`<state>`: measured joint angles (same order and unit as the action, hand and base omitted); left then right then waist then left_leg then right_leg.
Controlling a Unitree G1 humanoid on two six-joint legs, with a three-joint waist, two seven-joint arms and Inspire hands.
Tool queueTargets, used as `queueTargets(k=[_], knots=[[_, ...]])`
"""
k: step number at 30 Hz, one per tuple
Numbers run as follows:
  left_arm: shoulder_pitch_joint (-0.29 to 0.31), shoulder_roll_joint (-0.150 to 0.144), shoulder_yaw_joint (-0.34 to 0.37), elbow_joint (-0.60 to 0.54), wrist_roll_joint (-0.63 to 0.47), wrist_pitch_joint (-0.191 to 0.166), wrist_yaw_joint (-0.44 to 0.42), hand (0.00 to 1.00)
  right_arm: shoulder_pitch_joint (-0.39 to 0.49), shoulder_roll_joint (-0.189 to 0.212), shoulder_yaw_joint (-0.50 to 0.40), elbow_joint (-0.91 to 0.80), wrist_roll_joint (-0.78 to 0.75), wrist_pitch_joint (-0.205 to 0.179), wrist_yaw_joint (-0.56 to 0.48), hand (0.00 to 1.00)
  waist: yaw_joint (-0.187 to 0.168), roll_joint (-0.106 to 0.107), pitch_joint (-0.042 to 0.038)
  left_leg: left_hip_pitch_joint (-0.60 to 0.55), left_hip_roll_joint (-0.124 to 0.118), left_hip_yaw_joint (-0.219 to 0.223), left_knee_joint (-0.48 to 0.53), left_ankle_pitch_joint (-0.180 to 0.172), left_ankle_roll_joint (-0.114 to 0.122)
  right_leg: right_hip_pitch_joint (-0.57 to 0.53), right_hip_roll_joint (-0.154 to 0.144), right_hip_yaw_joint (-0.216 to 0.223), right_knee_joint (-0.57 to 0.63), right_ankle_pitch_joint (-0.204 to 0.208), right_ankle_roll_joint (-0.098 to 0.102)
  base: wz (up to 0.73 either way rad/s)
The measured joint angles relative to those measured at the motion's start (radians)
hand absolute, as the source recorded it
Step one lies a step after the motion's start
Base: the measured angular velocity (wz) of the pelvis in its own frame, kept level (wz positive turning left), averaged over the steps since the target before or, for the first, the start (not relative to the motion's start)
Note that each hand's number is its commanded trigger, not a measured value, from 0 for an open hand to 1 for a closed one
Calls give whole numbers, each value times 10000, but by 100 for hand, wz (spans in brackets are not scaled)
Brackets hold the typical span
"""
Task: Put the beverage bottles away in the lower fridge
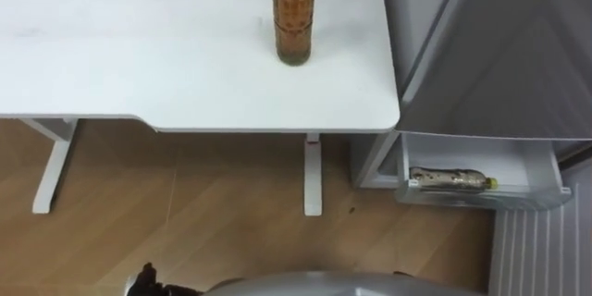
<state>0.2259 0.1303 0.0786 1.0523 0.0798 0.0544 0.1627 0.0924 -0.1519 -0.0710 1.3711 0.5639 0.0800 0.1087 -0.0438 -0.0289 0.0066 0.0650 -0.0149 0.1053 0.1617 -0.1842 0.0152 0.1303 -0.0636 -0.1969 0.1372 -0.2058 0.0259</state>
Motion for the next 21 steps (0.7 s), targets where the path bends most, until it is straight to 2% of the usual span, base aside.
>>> queueTargets(k=[4, 8, 14, 15, 16, 17, 21], knots=[[-102, -4, 342, 41, 8, 317, -2, 0, -48, 6, -4, -39, -273, 226, -30, 0, 2, -98, -5, 30, 17, 3, 2, -17, -6, 10, 16, 37, 26, 2, -4, -2], [-128, -4, 484, 40, -7, 492, -2, 0, -41, -2, -21, -157, -644, 290, -15, 0, 7, -119, 2, 114, 45, -8, 4, -62, -22, 45, 53, 87, 53, 15, -24, -7], [-279, -7, 603, 43, -142, 504, -3, 0, -27, -37, -16, -261, -986, 291, 12, 0, 62, -79, 2, 168, 137, -17, 256, -306, -37, 111, 161, 322, 131, 29, -48, -14], [-344, -4, 708, 44, -438, 500, -2, 0, -22, -49, -16, -343, -1061, 304, 15, 0, 97, 5, -47, 168, 154, -21, 335, -371, -40, 127, 173, 328, 138, 29, -48, -9], [-356, -1, 775, 44, -816, 495, 12, 0, -4, -85, -7, -380, -1167, 306, 17, 0, 140, -13, -20, 168, 172, -9, 377, -436, -32, 144, 189, 366, 142, 29, -48, -10], [-378, -1, 796, 42, -970, 492, 23, 0, 2, -102, -7, -392, -1246, 304, 17, 0, 155, 52, -49, 171, 175, -7, 395, -461, -30, 154, 197, 397, 144, 29, -48, -12], [-401, 0, 976, 31, -2160, 487, 187, 0, 17, -133, -19, -434, -1373, 302, -1, 0, 182, 107, -43, 236, 170, 11, 430, -489, -15, 164, 207, 510, 145, 32, -50, -8]])
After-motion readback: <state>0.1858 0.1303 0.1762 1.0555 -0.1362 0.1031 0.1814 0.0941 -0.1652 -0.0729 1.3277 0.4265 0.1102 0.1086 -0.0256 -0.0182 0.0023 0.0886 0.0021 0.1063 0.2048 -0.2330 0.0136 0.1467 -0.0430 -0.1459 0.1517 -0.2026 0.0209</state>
